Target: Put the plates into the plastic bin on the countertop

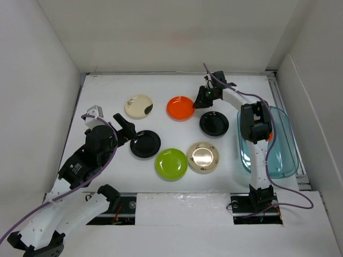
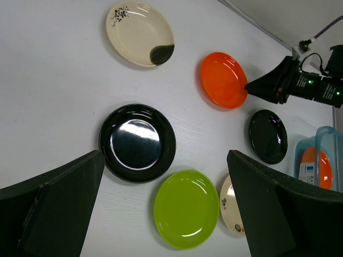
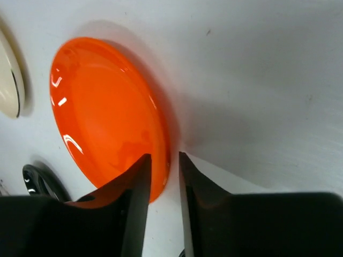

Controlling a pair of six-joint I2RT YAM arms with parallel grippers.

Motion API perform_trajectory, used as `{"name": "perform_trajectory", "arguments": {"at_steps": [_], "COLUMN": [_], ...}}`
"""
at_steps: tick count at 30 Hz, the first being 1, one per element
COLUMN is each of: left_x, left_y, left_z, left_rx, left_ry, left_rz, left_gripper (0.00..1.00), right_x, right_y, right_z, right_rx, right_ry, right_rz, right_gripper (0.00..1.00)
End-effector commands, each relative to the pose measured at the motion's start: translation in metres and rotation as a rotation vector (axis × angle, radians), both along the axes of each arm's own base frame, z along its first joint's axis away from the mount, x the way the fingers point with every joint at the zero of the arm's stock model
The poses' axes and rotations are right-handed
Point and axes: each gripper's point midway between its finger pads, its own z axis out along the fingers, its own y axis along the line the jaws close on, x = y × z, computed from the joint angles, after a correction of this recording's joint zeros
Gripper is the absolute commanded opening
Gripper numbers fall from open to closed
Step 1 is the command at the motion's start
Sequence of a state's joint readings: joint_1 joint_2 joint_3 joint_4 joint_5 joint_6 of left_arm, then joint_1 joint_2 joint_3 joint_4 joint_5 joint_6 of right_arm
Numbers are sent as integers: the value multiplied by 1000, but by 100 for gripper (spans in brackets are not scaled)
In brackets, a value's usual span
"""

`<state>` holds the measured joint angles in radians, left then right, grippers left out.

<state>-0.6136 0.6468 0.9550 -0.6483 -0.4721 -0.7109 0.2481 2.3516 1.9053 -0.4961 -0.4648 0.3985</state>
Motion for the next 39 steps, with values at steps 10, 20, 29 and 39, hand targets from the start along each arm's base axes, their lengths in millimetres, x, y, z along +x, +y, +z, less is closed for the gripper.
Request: {"name": "perform_trajectory", "arguments": {"at_steps": [10,20,29,39], "left_x": [1,0,1,0], "left_y": [2,3,5,3], "left_z": [3,5,5,5], "left_rx": [-10,-15,-20,-15], "left_ry": [-23,-30,-33,-30], "left_rz": [15,15,27,15], "left_gripper": [100,100,100,100], "right_x": [-1,-4,-15,-82], "right_y": [14,23,7,-147], "right_z": [14,-7,115,169], "right_rx": [64,123,315,201], "right_ry": [-34,29,-159,-326], "right_rz": [-3,1,-122,-667], "right_gripper": [18,0,0,0]}}
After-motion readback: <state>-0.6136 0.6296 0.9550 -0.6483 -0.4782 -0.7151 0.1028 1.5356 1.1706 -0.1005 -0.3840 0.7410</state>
